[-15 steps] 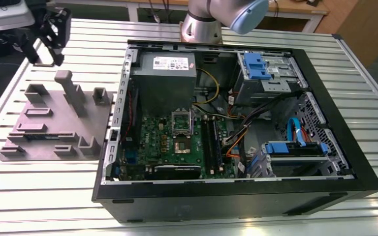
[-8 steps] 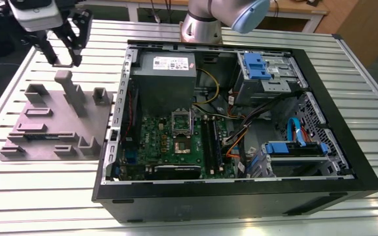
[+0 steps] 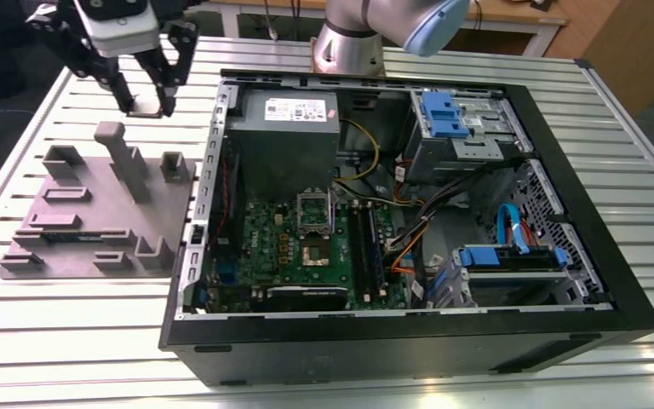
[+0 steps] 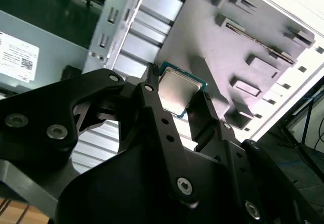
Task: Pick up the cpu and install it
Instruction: 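Pick up the cpu and move it towards the insertion slot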
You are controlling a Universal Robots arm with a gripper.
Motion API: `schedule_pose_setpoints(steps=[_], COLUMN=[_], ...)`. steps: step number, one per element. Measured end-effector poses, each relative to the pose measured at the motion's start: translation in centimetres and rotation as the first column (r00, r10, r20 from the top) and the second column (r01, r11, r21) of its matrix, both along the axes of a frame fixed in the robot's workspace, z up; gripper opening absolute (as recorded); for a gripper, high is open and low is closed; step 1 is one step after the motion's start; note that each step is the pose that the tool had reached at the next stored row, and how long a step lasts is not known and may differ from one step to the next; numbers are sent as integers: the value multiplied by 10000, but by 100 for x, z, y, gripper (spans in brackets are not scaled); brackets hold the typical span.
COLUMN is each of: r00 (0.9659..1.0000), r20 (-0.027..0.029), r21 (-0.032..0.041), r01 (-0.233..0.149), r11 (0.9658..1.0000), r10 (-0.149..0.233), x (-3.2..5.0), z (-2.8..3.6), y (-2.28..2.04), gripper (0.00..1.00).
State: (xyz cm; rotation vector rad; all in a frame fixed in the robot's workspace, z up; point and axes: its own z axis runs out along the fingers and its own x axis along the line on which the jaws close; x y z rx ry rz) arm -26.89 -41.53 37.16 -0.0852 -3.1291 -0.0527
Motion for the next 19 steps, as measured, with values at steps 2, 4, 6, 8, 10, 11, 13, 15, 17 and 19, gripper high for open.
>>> schedule_pose_setpoints(steps=[2,4,6,8,10,11,13,15,17,19], r00=[10000,10000,10000,10000,10000,10000,10000,10000,10000,10000], r20=[-1,0,0,0,0,0,-1,0,0,0], r21=[-1,1,0,0,1,0,0,0,1,0], r01=[0,0,0,1,-1,0,1,0,0,0], r11=[10000,10000,10000,10000,10000,10000,10000,10000,10000,10000], r10=[0,0,0,-1,1,0,-1,0,0,0], x=[83,170,254,336,424,466,549,632,715,801], z=[1,0,0,0,0,0,0,0,0,0], y=[0,0,0,0,0,0,0,0,0,0], gripper=[47,47,47,47,47,47,47,47,47,47])
